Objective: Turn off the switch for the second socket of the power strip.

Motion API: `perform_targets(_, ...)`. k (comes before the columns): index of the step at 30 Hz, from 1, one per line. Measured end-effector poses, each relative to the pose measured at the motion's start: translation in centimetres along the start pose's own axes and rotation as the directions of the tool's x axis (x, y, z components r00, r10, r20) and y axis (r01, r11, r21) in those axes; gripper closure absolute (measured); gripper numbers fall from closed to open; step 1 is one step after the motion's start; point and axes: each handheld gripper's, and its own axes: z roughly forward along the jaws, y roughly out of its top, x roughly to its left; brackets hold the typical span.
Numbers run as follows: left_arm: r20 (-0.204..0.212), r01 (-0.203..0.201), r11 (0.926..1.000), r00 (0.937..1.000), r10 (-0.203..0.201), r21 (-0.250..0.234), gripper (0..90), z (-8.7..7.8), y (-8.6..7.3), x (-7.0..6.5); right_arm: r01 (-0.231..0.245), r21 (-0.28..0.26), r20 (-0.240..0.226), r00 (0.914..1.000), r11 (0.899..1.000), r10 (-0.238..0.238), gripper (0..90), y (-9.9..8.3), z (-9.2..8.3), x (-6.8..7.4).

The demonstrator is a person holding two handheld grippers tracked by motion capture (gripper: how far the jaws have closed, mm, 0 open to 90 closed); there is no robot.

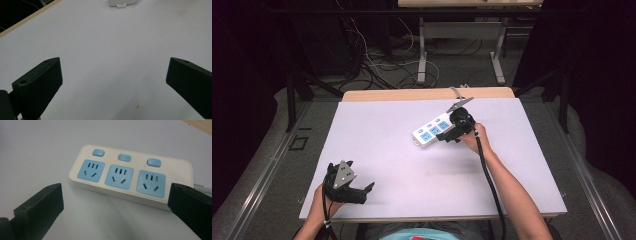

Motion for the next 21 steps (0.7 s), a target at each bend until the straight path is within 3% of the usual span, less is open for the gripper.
perform_targets(1, 0.0, 0.0, 1.0, 1.0, 0.0, 0.0, 0.3, 0.0, 0.0, 0.0, 0.001, 0.025, -0.008, 1.0, 1.0, 0.0, 0.0, 0.2, -0.1, 0.1)
perform_targets(3, 0.001, 0.001, 1.0, 1.0, -0.001, 0.0, 0.3, 0.0, 0.0, 0.0, 0.005, -0.001, -0.005, 1.0, 1.0, -0.005, 0.0, 0.2, 0.2, 0.0)
perform_targets(4, 0.006, 0.008, 1.0, 1.0, -0.008, -0.006, 0.3, 0.1, 0.0, -0.1, -0.003, 0.027, -0.009, 1.0, 1.0, 0.003, 0.0, 0.4, 0.0, 0.1)
perform_targets(5, 0.003, 0.007, 1.0, 1.0, -0.007, -0.004, 0.3, 0.1, 0.0, -0.1, 0.001, 0.003, -0.008, 1.0, 1.0, -0.001, 0.0, 0.4, 0.2, 0.0)
perform_targets(10, -0.003, 0.001, 1.0, 1.0, -0.002, -0.006, 0.3, 0.1, 0.0, 0.0, -0.008, -0.007, -0.016, 0.9998, 1.0, 0.008, 0.0, 1.0, 0.5, -0.1)
perform_targets(11, 0.003, 0.0, 1.0, 1.0, 0.0, 0.003, 0.3, 0.0, 0.0, 0.0, 0.002, 0.018, -0.014, 0.9999, 1.0, -0.001, 0.0, 1.2, 0.4, -0.2)
perform_targets(15, 0.003, 0.001, 1.0, 1.0, -0.001, 0.003, 0.3, 0.0, 0.0, 0.0, -0.004, 0.0, -0.012, 0.9999, 1.0, 0.004, 0.0, 1.6, 1.0, -0.2)
perform_targets(18, 0.004, 0.002, 1.0, 1.0, -0.002, 0.002, 0.3, 0.1, 0.0, 0.0, -0.001, 0.012, -0.014, 0.9999, 1.0, 0.001, 0.0, 1.9, 1.3, -0.4)
perform_targets(19, 0.006, 0.004, 1.0, 1.0, -0.004, -0.001, 0.3, 0.1, 0.0, 0.0, -0.019, 0.038, -0.01, 0.9998, 0.999, 0.019, 0.0, 2.1, 1.2, -0.3)
perform_targets(21, 0.009, 0.002, 1.0, 1.0, -0.002, 0.0, 0.3, 0.1, 0.0, 0.0, -0.015, 0.012, -0.007, 0.9999, 1.0, 0.015, 0.0, 2.2, 1.4, -0.4)
